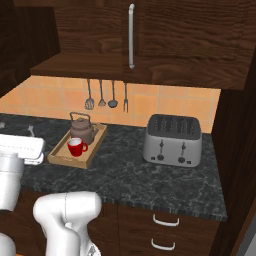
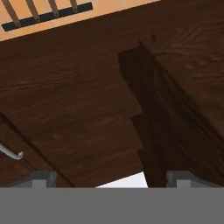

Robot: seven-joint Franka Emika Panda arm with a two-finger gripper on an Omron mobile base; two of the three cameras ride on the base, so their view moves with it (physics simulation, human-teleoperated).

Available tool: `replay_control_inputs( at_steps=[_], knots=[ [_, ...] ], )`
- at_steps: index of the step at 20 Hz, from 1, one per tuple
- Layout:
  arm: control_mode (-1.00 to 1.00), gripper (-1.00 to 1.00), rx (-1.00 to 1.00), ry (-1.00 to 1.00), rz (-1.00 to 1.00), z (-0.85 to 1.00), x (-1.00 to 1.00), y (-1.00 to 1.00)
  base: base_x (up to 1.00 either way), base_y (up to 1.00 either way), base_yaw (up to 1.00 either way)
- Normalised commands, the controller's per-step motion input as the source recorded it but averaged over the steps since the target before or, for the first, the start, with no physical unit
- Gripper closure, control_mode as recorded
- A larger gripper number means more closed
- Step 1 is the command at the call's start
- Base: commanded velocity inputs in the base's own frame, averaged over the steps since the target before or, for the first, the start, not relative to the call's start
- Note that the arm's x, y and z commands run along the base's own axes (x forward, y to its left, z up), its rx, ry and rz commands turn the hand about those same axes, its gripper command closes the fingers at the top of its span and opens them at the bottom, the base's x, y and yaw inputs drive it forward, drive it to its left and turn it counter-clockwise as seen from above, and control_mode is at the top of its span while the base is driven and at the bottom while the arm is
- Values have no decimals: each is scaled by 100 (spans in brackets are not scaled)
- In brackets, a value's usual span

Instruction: Pick the kettle from the counter and place it on the tray. Then pick the mug from the cabinet and place it on the tray. Then close the cabinet doors.

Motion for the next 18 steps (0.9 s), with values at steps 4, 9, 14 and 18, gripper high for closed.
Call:
replay_control_inputs(
  at_steps=[4, 9, 14, 18],
  knots=[
    [-100, -100, 0, 0, -31, 0, -46, 67, 0, 0, 0],
    [-100, -100, 0, 0, -29, 12, -58, 66, 0, 0, 0],
    [-100, -100, 0, 7, -16, 55, -52, 72, 0, 0, 0],
    [-100, -100, -6, 6, -15, 17, -33, 76, 0, 0, 0]
  ],
)
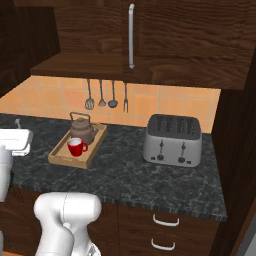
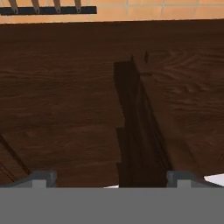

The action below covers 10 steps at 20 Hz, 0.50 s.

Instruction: Pick the kettle from the counter and place it on the tray. Then pick the mug from the cabinet and place it on the tray. Then close the cabinet doors.

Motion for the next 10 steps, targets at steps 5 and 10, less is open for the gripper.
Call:
replay_control_inputs(
  at_steps=[5, 10],
  knots=[
    [-100, -100, -9, -1, -14, -38, -23, 75, 0, 0, 0],
    [-100, -100, 0, -2, -18, 7, -53, 77, 0, 0, 0]
  ],
)
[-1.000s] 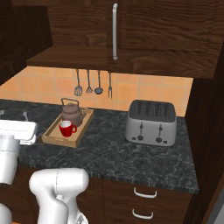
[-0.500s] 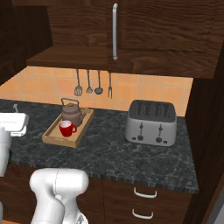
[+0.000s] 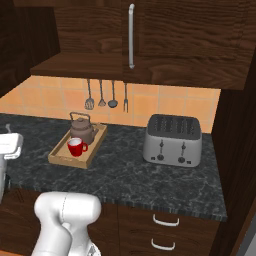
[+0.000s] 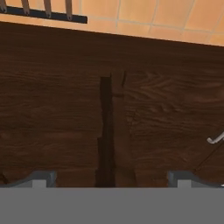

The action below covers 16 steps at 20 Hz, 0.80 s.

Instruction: Pick the kettle from the counter and place it on the tray. Then pick the mug from the cabinet and place it on the tray. Then close the cabinet doors.

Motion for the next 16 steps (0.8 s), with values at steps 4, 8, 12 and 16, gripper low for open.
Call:
replay_control_inputs(
  at_steps=[4, 8, 12, 16],
  knots=[
    [-100, -100, 0, 0, -21, 15, -48, 88, 0, 0, 0],
    [-100, -100, 0, 0, -22, 31, -43, 88, 0, 0, 0],
    [-100, -100, 0, 0, -22, 12, -33, 95, 0, 0, 0],
    [-100, -100, 0, 0, -22, 0, -27, 96, 0, 0, 0]
  ],
)
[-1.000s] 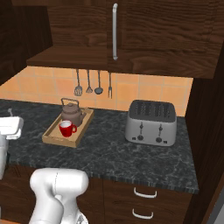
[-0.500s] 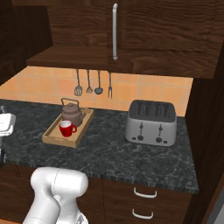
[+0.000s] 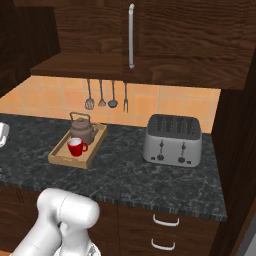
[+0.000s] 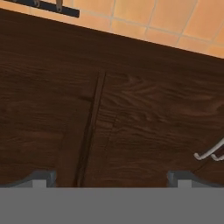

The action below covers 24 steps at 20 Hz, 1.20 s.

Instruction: Pick the kettle from the counter and place it on the tray. Then pick the mug from the cabinet and place it on the tray. Then close the cabinet doors.

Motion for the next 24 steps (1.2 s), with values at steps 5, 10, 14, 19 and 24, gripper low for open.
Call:
replay_control_inputs(
  at_steps=[5, 10, 14, 19, 24],
  knots=[
    [-100, -100, 1, -3, -28, 2, -50, 70, 0, 0, 0],
    [-100, -100, 5, -4, -33, 15, -69, 56, 0, 0, 0],
    [-100, -100, 7, -1, -32, 43, -68, 56, 0, 0, 0],
    [-100, -100, 0, 2, -19, 35, -27, 90, 0, 0, 0],
    [-100, -100, -2, 5, -11, 25, -15, 93, 0, 0, 0]
  ],
)
